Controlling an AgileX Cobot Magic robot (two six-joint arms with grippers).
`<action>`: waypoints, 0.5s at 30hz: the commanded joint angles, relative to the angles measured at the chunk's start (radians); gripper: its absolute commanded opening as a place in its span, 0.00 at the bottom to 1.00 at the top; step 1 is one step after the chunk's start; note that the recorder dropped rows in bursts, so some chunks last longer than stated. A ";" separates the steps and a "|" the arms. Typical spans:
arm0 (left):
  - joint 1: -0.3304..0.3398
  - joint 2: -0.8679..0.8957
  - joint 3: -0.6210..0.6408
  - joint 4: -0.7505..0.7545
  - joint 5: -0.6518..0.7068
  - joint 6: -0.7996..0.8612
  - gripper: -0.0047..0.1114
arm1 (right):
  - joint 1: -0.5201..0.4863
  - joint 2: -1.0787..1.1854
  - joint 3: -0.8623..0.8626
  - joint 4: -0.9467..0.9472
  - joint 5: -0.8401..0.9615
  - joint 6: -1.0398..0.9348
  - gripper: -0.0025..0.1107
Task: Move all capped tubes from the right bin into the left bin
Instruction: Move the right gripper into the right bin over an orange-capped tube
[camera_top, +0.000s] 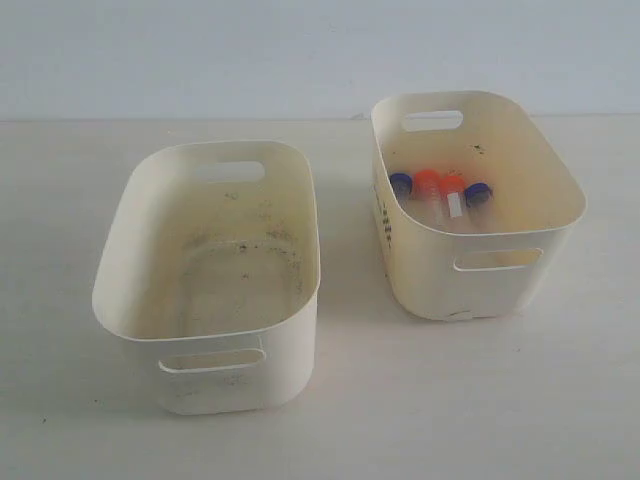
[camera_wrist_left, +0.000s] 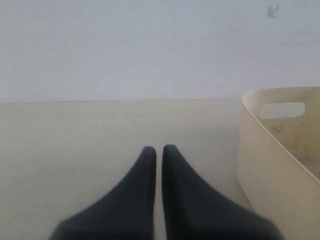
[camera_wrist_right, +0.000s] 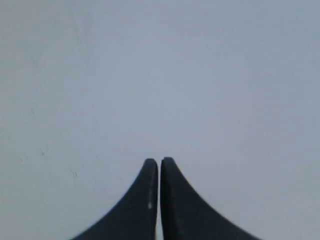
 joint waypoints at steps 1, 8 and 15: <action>-0.001 0.004 -0.004 -0.002 -0.010 -0.004 0.08 | -0.003 0.040 -0.231 0.017 0.080 -0.082 0.05; -0.001 0.004 -0.004 -0.002 -0.010 -0.004 0.08 | -0.001 0.585 -0.736 0.016 1.124 -0.131 0.05; -0.001 0.004 -0.004 -0.002 -0.010 -0.004 0.08 | 0.005 0.774 -0.809 0.166 1.034 -0.339 0.05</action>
